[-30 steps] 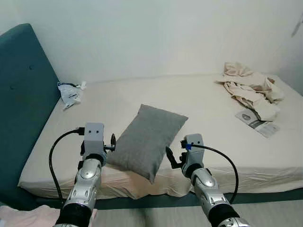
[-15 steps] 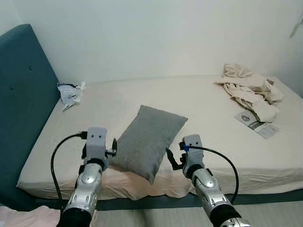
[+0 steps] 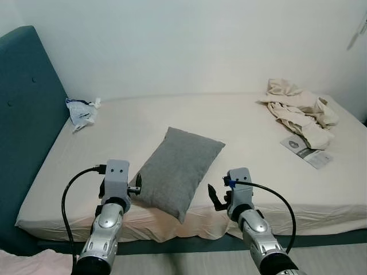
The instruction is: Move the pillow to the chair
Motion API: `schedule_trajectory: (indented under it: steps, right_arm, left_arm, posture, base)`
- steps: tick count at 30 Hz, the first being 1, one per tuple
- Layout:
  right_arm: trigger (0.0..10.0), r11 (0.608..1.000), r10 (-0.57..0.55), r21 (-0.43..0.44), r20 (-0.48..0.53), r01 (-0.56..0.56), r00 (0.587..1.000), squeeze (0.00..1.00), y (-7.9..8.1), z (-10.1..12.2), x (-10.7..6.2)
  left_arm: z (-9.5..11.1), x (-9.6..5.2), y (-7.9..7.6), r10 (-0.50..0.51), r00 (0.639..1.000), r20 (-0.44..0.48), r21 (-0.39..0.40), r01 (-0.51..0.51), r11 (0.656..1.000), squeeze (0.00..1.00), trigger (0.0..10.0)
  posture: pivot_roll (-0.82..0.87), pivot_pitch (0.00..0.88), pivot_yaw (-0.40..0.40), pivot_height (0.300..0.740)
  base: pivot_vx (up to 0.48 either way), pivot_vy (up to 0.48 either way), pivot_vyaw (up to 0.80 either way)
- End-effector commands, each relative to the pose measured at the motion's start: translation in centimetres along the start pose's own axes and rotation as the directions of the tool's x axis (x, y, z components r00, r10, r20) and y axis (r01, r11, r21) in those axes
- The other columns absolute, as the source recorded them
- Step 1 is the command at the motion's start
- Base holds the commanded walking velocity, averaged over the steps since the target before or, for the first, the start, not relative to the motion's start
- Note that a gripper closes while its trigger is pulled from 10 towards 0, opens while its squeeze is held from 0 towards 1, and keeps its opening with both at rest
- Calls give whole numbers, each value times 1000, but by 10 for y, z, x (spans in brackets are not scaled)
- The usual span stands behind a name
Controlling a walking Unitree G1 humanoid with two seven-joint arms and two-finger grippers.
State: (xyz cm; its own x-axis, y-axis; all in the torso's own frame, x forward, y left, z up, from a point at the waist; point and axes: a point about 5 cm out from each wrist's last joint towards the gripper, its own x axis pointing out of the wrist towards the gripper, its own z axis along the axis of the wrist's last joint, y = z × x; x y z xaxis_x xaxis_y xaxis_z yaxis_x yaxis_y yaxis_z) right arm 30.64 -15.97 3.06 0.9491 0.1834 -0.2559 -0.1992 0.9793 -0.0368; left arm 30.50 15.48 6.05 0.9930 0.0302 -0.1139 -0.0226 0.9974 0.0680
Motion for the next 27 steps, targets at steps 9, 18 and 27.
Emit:
schedule_trajectory:
  steps: [9,18,27]
  right_arm:
    - [10000,1000,25,9,14,-25,1000,0,8,4,2]
    - [10000,997,69,-25,23,-69,997,0,14,4,1]
    - [10000,999,51,16,14,-51,999,0,11,3,1]
  left_arm:
    - [5,2,3,15,1000,23,-10,-15,1000,0,10000]
    - [6,2,4,14,999,29,-13,-14,1000,0,10000]
    - [6,2,7,44,999,33,-15,-43,999,0,10000]
  posture:
    - [9,83,-3,740]
    - [9,81,4,740]
    - [11,78,4,740]
  base:
    - [285,0,0]
    - [301,0,356]
    - [58,0,0]
